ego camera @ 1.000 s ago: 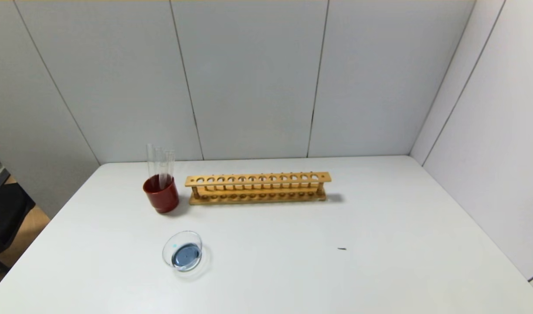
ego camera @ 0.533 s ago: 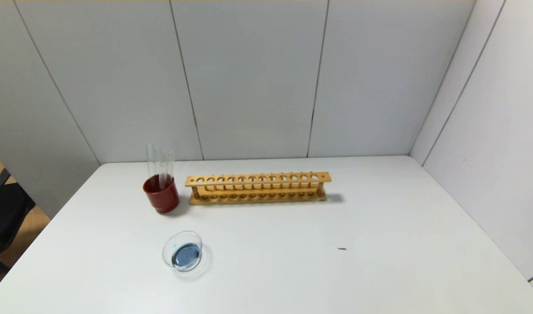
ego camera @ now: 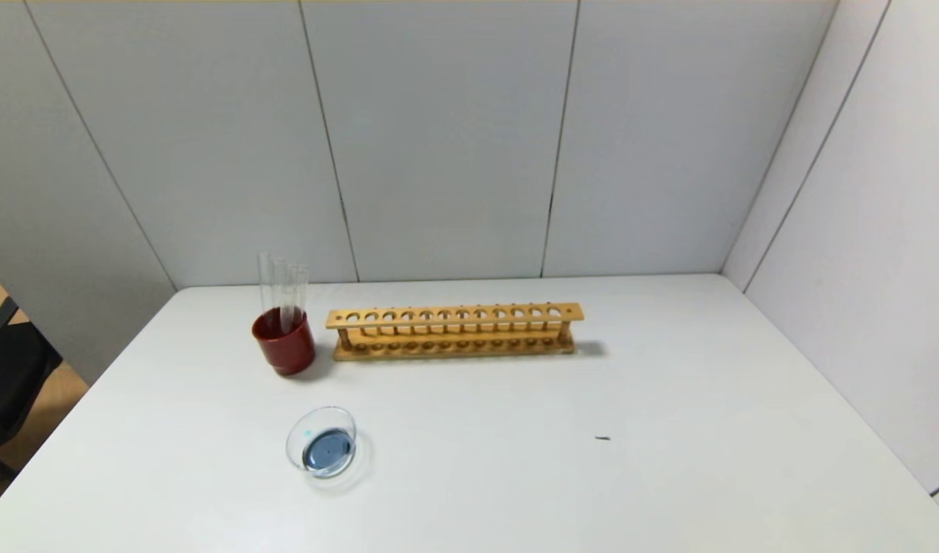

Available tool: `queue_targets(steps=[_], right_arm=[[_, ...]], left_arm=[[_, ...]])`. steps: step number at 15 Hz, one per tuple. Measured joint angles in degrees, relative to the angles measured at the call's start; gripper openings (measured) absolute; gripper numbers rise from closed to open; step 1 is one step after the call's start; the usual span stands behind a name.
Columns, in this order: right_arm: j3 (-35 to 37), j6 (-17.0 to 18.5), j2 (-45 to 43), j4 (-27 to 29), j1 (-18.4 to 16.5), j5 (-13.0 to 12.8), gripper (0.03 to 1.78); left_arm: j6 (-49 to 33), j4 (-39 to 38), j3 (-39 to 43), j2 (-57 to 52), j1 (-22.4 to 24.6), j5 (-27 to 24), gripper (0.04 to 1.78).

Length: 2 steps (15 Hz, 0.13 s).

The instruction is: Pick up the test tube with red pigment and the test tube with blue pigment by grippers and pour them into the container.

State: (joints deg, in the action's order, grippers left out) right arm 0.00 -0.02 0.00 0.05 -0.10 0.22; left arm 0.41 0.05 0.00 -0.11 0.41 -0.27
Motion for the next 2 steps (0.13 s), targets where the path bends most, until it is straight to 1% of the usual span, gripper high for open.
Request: queue_targets(steps=[2], right_arm=[[0.0,0.02,0.0,0.02,0.0,0.0,1.75]], left_arm=[[0.0,0.0,0.0,0.0,0.0,0.02,1.75]])
